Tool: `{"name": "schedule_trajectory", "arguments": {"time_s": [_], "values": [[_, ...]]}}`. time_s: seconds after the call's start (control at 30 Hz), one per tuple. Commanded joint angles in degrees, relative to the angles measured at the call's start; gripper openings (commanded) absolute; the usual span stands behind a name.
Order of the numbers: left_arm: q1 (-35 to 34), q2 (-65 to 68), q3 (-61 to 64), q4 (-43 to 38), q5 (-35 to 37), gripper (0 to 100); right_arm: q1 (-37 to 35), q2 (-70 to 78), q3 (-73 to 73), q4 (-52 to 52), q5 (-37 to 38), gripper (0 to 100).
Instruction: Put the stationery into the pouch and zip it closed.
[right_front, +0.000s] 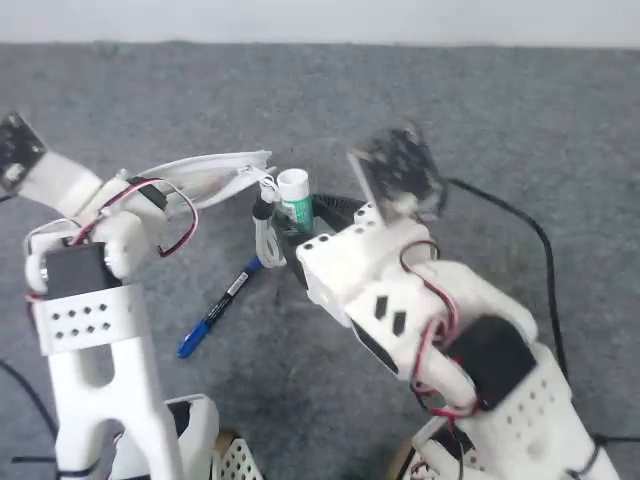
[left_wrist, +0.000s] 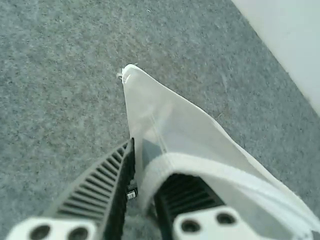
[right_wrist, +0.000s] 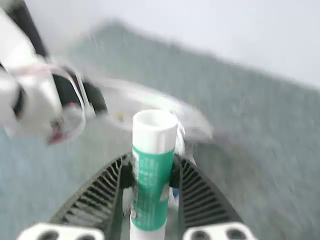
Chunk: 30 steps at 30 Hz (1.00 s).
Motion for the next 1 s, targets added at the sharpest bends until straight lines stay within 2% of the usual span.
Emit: {"name": "schedule_trajectory", "arguments": {"time_s": [0.0, 0.3, 0.47, 0.73, 0.97], "values": [[0.3, -3.2, -2.1, -0.2, -1.1, 1, -0.1, -6.9, 7.9, -13.1, -3.3, 0.7], [0.3, -3.1, -2.1, -0.2, -1.1, 1, -0.3, -12.6, 33.3, -51.1, -5.4, 0.7], [0.3, -3.1, -2.1, -0.2, -1.1, 1, -0.3, -12.6, 41.8, -72.3, -4.9, 0.6], [0.4, -3.1, -2.1, -0.3, -1.1, 1, -0.9, -3.8, 40.3, -81.7, -4.5, 0.6], [0.4, -3.1, -1.5, -0.5, -1.1, 1, -1.0, 8.9, 37.0, -94.4, 2.3, 0.6]]}}
